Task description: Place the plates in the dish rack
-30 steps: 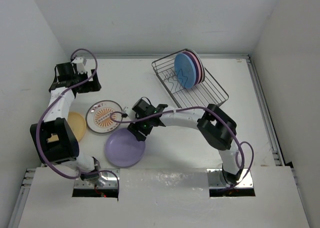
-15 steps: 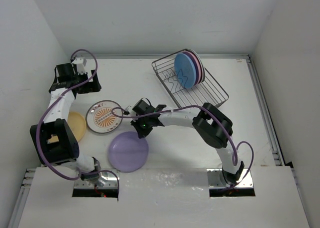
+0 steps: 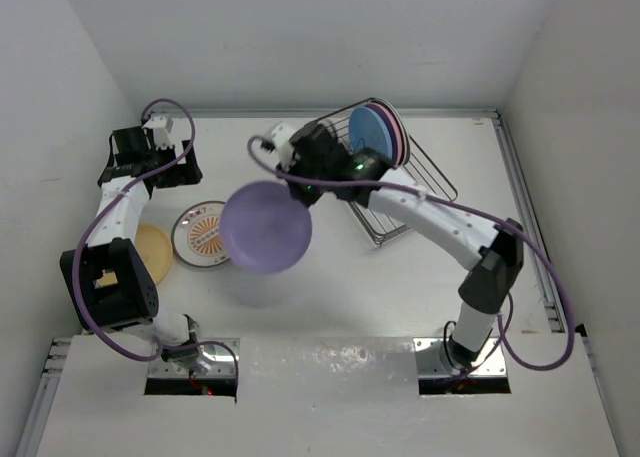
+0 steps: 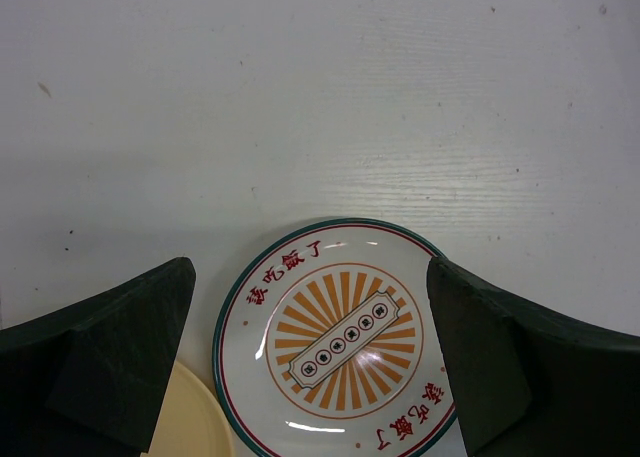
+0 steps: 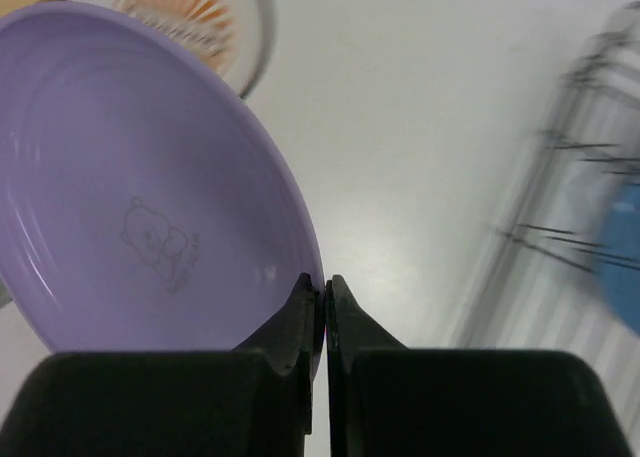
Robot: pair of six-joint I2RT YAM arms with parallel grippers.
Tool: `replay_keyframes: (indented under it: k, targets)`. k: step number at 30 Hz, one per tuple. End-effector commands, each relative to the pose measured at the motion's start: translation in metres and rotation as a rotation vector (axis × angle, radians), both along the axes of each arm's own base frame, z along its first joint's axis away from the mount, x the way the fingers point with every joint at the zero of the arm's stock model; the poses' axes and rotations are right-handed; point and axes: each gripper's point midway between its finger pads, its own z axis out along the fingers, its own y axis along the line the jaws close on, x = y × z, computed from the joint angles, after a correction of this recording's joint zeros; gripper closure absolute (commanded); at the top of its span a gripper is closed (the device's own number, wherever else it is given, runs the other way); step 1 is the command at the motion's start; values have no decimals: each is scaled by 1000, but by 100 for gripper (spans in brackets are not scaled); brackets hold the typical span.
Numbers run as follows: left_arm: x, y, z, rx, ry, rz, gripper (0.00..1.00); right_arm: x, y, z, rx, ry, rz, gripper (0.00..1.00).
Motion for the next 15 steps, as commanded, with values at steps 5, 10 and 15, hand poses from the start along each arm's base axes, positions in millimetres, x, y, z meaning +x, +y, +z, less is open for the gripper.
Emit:
replay_keyframes:
  k: [5, 10, 15]
  targets:
    - [6, 2, 14, 14, -51, -6, 3, 96, -131, 90, -205, -396, -519, 100]
    - [5, 1, 14, 10, -50, -9, 3, 144, -205, 135, -329, -633, -945, 100]
    - [5, 1, 14, 15, -47, -8, 3, 159, -214, 137, -430, -747, -1073, 100]
